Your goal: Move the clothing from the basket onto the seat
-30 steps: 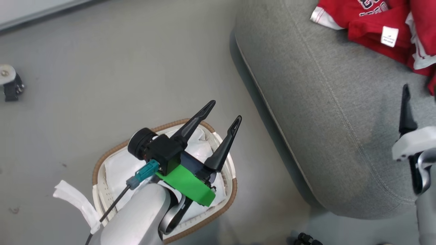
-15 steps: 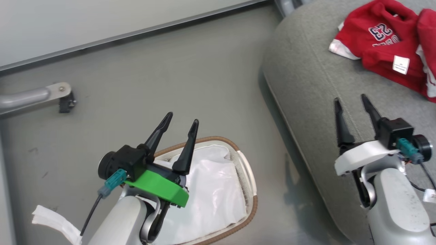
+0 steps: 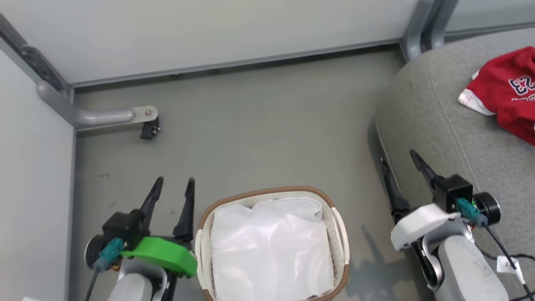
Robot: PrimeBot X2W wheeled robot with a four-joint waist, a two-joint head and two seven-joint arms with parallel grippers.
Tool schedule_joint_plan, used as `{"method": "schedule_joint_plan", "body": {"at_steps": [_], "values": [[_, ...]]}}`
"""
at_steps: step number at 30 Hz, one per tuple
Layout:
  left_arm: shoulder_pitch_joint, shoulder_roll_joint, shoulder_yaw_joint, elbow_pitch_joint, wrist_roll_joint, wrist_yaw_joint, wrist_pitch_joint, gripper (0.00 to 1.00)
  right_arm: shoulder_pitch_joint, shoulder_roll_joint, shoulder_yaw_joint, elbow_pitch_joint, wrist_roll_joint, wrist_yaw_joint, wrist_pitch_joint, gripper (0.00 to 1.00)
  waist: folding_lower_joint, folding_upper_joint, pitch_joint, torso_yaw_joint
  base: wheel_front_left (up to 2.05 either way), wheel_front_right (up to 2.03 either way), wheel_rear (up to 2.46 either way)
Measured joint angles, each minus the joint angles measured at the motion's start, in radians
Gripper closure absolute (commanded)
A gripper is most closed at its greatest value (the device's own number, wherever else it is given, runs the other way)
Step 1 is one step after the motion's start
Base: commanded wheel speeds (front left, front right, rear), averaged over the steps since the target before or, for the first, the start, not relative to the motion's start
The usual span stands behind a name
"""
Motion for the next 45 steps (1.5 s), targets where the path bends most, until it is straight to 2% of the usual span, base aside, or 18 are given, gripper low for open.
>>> {"method": "schedule_joint_plan", "body": {"at_steps": [7, 17, 25, 26, 32, 45], "values": [[0.101, -0.018, 0.092, 0.019, 0.068, 0.0, 0.0, 0.0, 0.103, 0.004, 0.001, 0.009, 0.013, 0.0, 0.0, 0.0, 0.0, 0.0, -0.08, 0.03, 0.0, 0.0, 0.0], [0.197, -0.049, 0.22, 0.0, 0.133, 0.0, 0.0, 0.0, 0.197, 0.012, -0.04, 0.01, 0.037, 0.0, 0.0, 0.0, 0.0, 0.0, -0.16, 0.039, 0.0, 0.0, 0.0], [0.232, -0.06, 0.202, -0.005, 0.056, 0.0, 0.0, 0.0, 0.233, 0.014, -0.07, 0.001, 0.047, 0.0, 0.0, 0.0, 0.0, 0.0, -0.187, 0.037, 0.0, 0.0, 0.0], [0.233, -0.06, 0.2, -0.002, 0.053, 0.0, 0.0, 1.0, 0.236, 0.015, -0.07, 0.004, 0.047, 0.0, 0.0, 1.0, -0.0001, 0.0, -0.188, 0.036, 0.0, 0.0, 0.0], [0.237, -0.067, 0.192, 0.035, 0.036, 0.0, 0.008, 1.0, 0.247, 0.026, -0.073, 0.045, 0.069, 0.0, 0.014, 1.0, 0.0, 0.0, -0.189, 0.035, 0.0, 0.0, 0.0], [0.232, -0.065, 0.215, 0.016, -0.196, 0.0, 0.064, 1.0, 0.246, 0.026, -0.088, 0.015, 0.322, 0.0, 0.076, 1.0, 0.0, 0.0001, -0.191, 0.031, 0.0, 0.0, 0.0]]}}
